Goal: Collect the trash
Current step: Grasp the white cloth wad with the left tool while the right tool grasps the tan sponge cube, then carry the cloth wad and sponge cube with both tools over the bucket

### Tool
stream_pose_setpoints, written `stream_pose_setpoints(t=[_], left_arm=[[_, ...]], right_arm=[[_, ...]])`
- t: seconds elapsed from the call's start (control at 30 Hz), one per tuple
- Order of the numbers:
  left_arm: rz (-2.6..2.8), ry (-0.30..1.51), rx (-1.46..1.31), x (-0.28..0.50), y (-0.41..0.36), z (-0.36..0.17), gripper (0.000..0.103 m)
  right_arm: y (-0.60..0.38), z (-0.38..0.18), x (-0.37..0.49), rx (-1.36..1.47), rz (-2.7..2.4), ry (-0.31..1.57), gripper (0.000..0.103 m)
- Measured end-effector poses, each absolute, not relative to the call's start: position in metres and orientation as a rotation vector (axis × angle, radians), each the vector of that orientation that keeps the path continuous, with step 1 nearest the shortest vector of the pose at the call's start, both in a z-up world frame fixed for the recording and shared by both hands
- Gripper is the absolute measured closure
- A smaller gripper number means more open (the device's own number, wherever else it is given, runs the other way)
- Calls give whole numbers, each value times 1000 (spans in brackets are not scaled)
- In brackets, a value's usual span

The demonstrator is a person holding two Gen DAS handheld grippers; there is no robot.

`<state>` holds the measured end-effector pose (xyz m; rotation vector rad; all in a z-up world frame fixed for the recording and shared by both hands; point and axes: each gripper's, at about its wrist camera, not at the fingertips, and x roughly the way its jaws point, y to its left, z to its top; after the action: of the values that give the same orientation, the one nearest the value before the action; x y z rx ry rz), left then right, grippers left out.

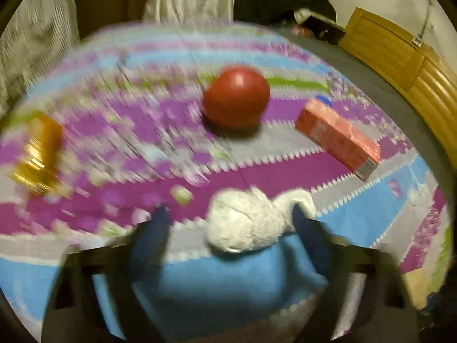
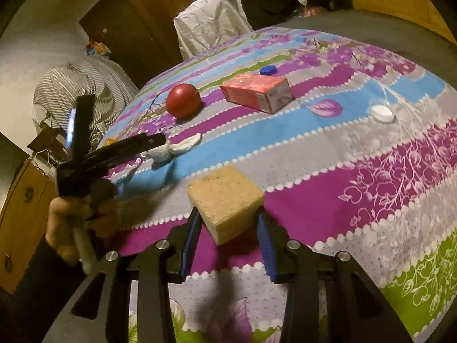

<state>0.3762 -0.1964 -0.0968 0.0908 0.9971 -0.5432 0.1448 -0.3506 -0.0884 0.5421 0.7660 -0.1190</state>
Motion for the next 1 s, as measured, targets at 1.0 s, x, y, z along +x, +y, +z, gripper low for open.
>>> stream_pose_setpoints(t=[1.0], left_arm=[[-155,664,57,114,-11,-6,64]], right_arm=[[-182,-16,76,47,0,594,63]])
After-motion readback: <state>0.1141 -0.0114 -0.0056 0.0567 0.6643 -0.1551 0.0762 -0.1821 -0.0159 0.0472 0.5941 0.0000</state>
